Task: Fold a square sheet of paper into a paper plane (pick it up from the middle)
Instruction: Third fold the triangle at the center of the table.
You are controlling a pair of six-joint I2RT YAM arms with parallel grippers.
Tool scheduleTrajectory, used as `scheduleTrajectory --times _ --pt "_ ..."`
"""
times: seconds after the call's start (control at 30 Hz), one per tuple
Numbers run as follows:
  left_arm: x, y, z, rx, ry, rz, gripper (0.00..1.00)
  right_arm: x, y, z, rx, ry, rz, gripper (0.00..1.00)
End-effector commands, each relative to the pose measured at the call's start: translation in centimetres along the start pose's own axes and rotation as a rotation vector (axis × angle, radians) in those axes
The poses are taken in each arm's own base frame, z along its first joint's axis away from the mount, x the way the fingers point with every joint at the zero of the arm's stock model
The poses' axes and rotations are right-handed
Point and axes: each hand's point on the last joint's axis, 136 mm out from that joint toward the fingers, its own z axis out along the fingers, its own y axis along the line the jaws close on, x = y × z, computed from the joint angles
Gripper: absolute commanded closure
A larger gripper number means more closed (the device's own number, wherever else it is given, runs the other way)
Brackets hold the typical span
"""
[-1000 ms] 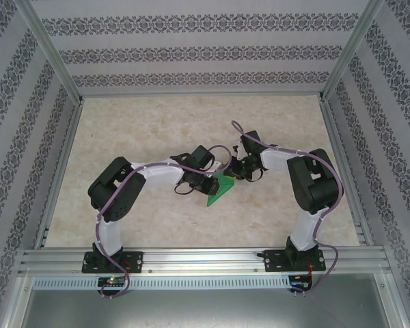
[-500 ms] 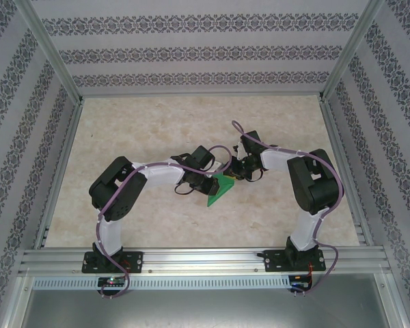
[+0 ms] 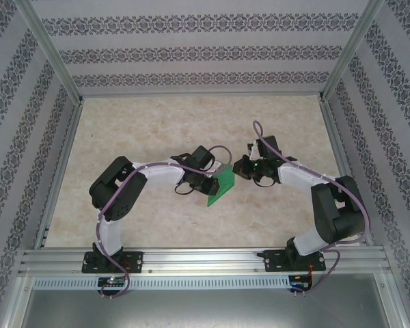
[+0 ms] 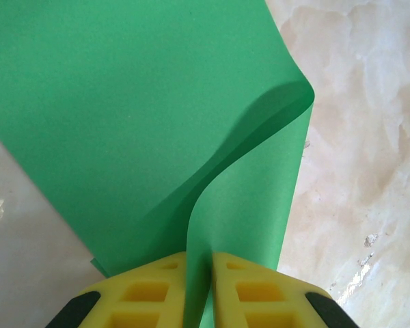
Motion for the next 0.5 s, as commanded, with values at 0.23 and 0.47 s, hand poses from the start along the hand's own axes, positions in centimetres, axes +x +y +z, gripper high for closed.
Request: scheduleTrajectory --times 0.23,0.47 --pt "1.5 1.4 1.1 -0.025 0.057 -0.008 0.83 3.3 1.3 2.7 -0.077 0.095 0.024 0.96" --pt "1.5 1.4 1.1 -0.025 0.057 -0.009 0.83 4.3 0.2 3.3 -0.066 0.117 0.041 0.96"
